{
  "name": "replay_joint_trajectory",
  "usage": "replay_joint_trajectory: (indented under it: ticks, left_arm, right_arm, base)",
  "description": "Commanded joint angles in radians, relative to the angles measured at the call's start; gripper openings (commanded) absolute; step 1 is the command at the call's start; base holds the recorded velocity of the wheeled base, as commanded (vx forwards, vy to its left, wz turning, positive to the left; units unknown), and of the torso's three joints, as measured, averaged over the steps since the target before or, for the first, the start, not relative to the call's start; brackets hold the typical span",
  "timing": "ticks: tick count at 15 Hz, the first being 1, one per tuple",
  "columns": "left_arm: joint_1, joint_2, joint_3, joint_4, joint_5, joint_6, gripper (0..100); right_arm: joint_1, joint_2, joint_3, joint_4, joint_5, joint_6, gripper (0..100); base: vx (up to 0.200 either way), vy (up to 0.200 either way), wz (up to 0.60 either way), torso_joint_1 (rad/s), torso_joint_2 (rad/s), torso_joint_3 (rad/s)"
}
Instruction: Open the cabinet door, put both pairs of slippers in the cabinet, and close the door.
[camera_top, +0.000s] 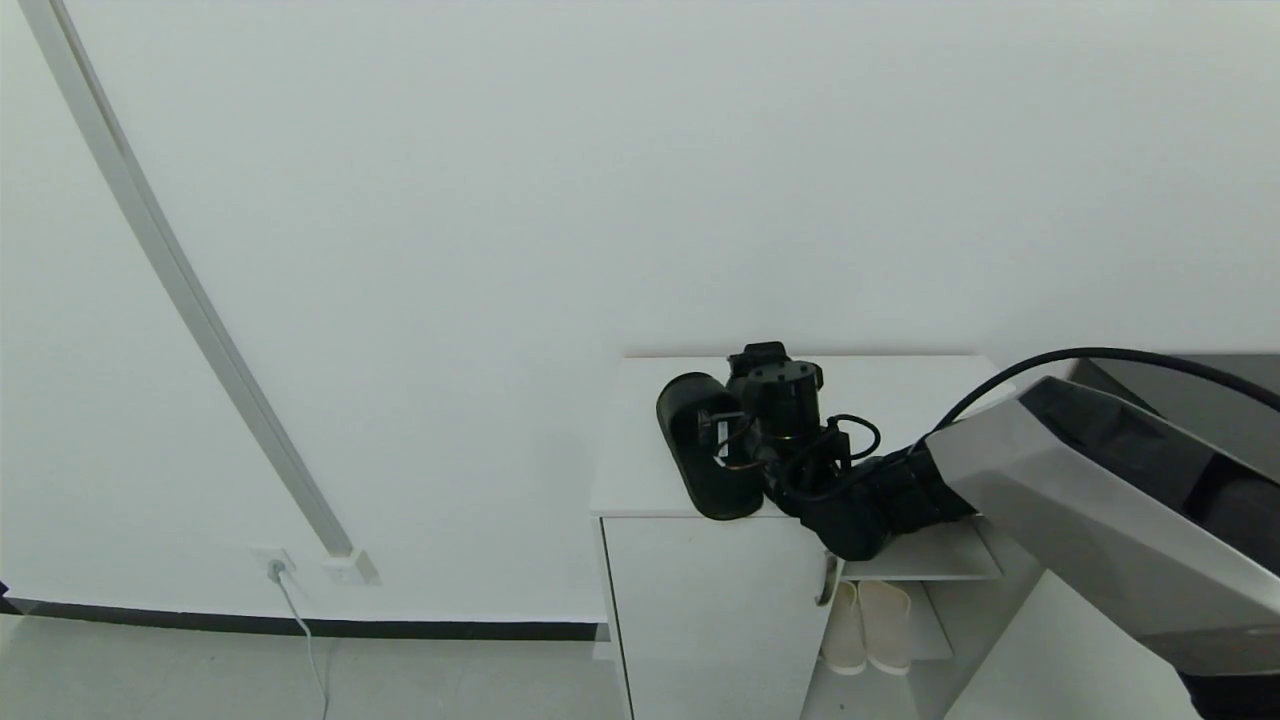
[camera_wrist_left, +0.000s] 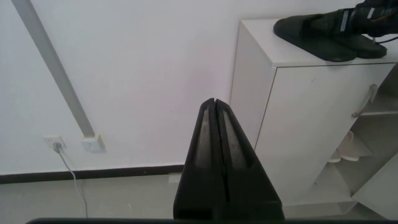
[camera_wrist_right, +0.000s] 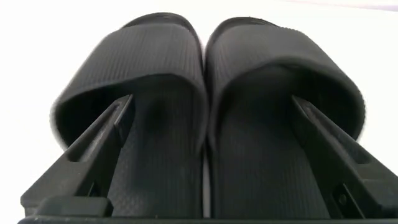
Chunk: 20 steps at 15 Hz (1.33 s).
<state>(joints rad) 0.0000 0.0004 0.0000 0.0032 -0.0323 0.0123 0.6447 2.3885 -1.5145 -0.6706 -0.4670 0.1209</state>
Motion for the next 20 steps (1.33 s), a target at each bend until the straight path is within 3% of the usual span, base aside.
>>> replay_joint_trajectory:
  ticks: [1,11,12,20]
  left_arm:
    - [0.0,0.001,0.0,0.0,0.0,0.0,0]
    - [0.0,0.001,0.0,0.0,0.0,0.001,0]
    - [0.0,0.0,0.0,0.0,0.0,0.0,0]
    - [0.0,0.0,0.0,0.0,0.0,0.0,0]
  right_arm:
    - [-0.013,0.057,-0.058,-0.001,0.001,-0.015,100]
    - [-0.02,0.098,-0.115,-0.001,0.016,-0.023,100]
    - [-0.019,0.107,-0.124,-0.001,0.016,-0.023,0]
    - [-0.013,0.046,-0.099,-0.003,0.016,-0.02,0]
  base:
    - [0.0,0.0,0.0,0.0,0.0,0.0]
    - [0.0,0.0,0.0,0.0,0.0,0.0]
    - [0.0,0.0,0.0,0.0,0.0,0.0]
    - [0.0,0.0,0.0,0.0,0.0,0.0]
